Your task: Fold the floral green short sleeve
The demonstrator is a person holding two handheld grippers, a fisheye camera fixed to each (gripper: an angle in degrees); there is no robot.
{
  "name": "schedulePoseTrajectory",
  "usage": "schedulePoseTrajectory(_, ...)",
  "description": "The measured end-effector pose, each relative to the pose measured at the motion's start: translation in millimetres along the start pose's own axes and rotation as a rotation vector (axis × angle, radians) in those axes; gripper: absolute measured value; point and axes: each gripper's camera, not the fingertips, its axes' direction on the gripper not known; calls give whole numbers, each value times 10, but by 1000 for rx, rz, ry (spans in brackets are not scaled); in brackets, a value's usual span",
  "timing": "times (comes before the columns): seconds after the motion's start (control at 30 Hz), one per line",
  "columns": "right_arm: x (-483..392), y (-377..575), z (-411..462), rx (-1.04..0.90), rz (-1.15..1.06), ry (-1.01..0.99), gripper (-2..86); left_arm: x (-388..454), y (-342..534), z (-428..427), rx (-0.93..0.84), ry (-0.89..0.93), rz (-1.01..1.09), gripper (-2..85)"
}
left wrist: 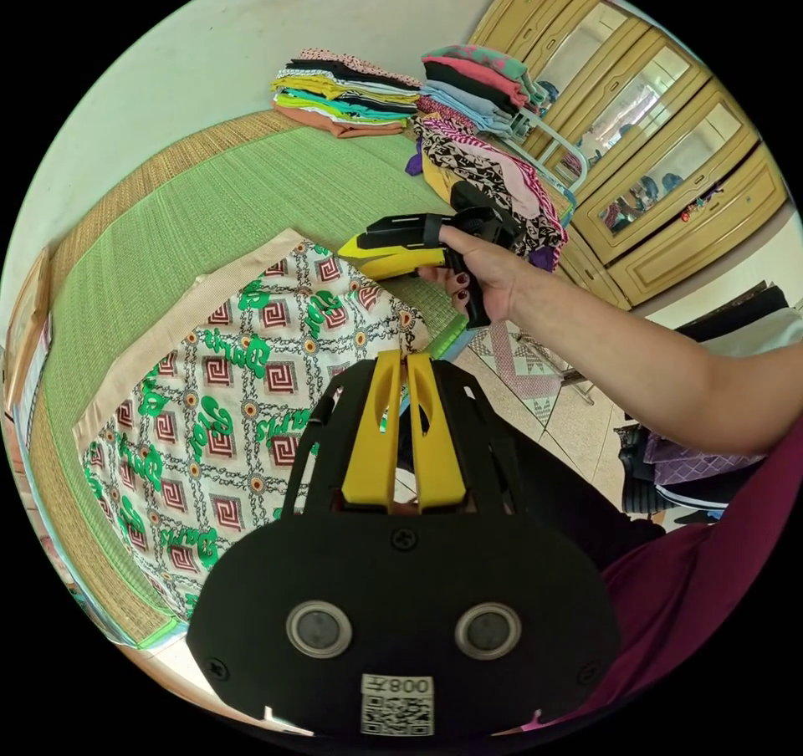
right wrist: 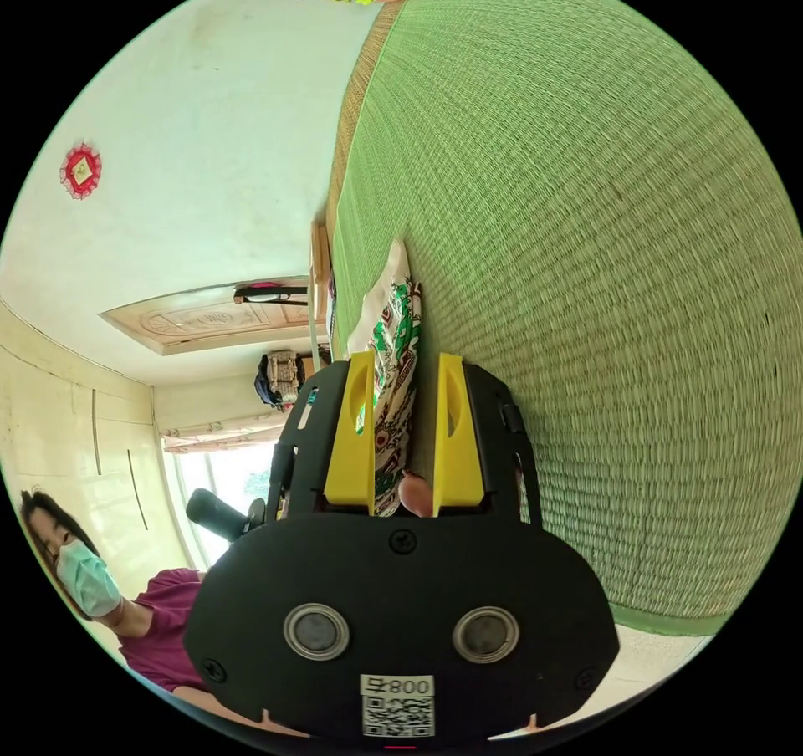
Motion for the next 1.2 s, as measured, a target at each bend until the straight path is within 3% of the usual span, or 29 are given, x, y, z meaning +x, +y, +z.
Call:
schedulePoseTrajectory(0.6,83,-799,762,-91,-61,213,10,-7,-86,-88,-21,92,17,10)
schedulePoseTrajectory(0.97,292,-893,857,-21,-73,324,6,-134,-185,-673,23,191,-6,10)
schedulePoseTrajectory(1.2,315,-789,1090,26,-116,270,6,-374,-10,-1355,86,247,-71,10)
